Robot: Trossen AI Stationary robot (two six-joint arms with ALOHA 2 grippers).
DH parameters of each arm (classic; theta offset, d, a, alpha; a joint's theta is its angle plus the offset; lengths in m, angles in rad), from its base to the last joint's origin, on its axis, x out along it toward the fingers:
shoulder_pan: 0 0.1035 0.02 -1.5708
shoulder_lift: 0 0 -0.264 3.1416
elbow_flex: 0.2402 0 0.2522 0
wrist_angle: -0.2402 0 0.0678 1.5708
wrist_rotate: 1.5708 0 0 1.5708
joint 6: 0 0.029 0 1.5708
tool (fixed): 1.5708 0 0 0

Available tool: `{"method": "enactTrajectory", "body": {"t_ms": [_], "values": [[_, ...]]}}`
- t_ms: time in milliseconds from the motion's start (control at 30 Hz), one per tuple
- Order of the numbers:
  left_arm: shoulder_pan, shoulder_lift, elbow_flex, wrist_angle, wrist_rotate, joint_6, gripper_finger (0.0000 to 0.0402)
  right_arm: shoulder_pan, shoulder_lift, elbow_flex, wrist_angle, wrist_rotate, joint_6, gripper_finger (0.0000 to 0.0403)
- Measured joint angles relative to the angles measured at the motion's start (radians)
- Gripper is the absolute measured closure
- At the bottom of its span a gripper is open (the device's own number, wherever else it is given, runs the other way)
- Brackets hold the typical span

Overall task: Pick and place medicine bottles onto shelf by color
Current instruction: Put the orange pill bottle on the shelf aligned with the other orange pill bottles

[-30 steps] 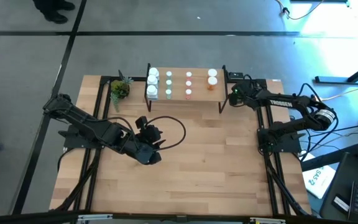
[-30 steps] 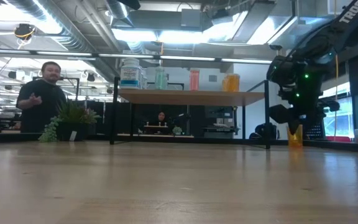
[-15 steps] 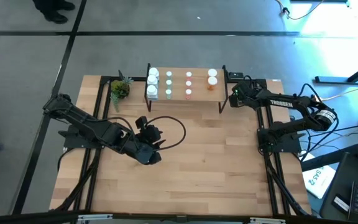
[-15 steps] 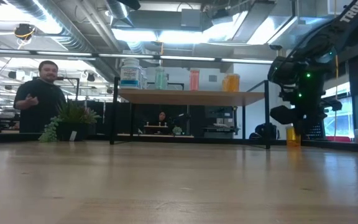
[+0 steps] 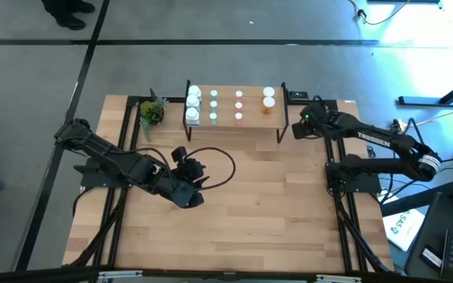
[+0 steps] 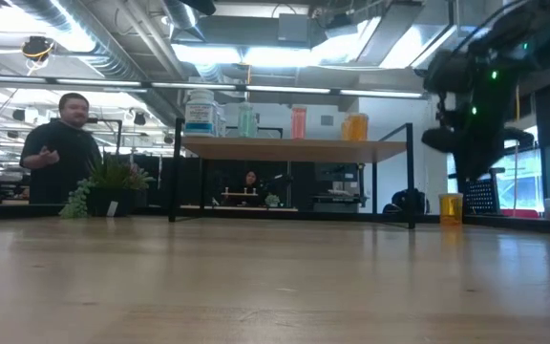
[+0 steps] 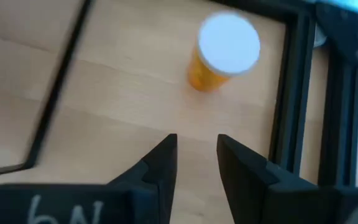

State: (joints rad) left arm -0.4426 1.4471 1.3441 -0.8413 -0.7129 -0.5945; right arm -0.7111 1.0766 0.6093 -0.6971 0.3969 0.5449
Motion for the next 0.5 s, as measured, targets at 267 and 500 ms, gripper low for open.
{"method": "enactTrajectory", "body": {"t_ms": [267, 500], "values": [[0.049, 0.0, 0.0, 0.0, -0.016, 0.022, 0.025, 0.069, -0.069, 0.149, -0.145, 0.001, -0.03, 0.0289], [0.059, 0.0, 0.0, 0.001, -0.014, 0.029, 0.025, 0.088, -0.074, 0.207, -0.218, -0.018, -0.026, 0.0289]]}}
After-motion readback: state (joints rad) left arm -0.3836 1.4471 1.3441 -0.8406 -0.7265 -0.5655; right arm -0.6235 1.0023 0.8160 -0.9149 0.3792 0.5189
